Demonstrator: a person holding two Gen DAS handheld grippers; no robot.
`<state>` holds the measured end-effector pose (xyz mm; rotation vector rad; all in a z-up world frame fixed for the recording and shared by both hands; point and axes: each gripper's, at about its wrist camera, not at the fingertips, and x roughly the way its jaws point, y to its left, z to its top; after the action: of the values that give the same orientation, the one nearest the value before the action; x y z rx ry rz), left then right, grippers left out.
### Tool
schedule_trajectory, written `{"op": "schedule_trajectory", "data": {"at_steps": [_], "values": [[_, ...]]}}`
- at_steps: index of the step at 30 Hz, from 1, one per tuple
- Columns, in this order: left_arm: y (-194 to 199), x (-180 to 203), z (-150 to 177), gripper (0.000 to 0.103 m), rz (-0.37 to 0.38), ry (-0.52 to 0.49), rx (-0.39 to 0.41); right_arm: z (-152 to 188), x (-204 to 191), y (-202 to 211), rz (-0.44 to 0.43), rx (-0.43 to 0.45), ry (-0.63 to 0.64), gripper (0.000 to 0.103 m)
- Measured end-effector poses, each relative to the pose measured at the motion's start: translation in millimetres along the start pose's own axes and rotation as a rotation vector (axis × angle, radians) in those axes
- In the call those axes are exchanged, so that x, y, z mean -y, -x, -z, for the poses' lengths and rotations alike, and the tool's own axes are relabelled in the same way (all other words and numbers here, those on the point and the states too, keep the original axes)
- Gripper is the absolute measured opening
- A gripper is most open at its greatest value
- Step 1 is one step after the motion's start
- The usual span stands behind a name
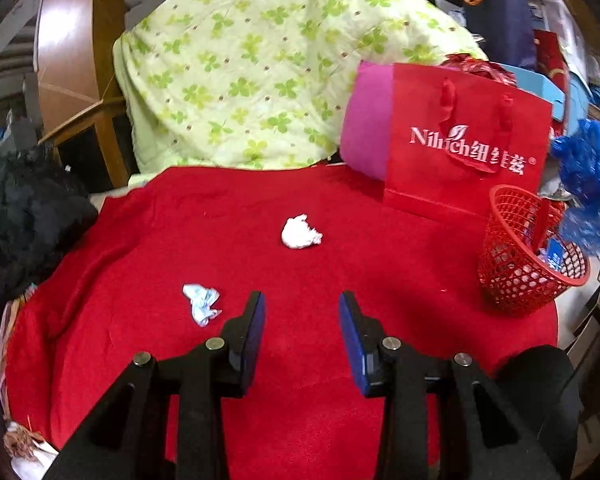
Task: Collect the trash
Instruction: 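Lower the blue bag into the red mesh basket and open the right tool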
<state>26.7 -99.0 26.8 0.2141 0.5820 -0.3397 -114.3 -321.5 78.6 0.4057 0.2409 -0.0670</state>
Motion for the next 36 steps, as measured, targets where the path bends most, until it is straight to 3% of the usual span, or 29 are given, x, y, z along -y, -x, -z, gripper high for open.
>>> {"op": "schedule_trajectory", "data": {"at_steps": [14,36], "values": [[1.8,12.7,2.9,0.039,0.024,-0.02,-0.004,-15.9,27.9,18.1,0.073,0.053,-0.05,0.039],[-13.9,-2.2,12.9,0.039,0.011,0.012,-0.041,-28.3,36.1,3.4,0.157,0.067,-0.058,0.039]]}}
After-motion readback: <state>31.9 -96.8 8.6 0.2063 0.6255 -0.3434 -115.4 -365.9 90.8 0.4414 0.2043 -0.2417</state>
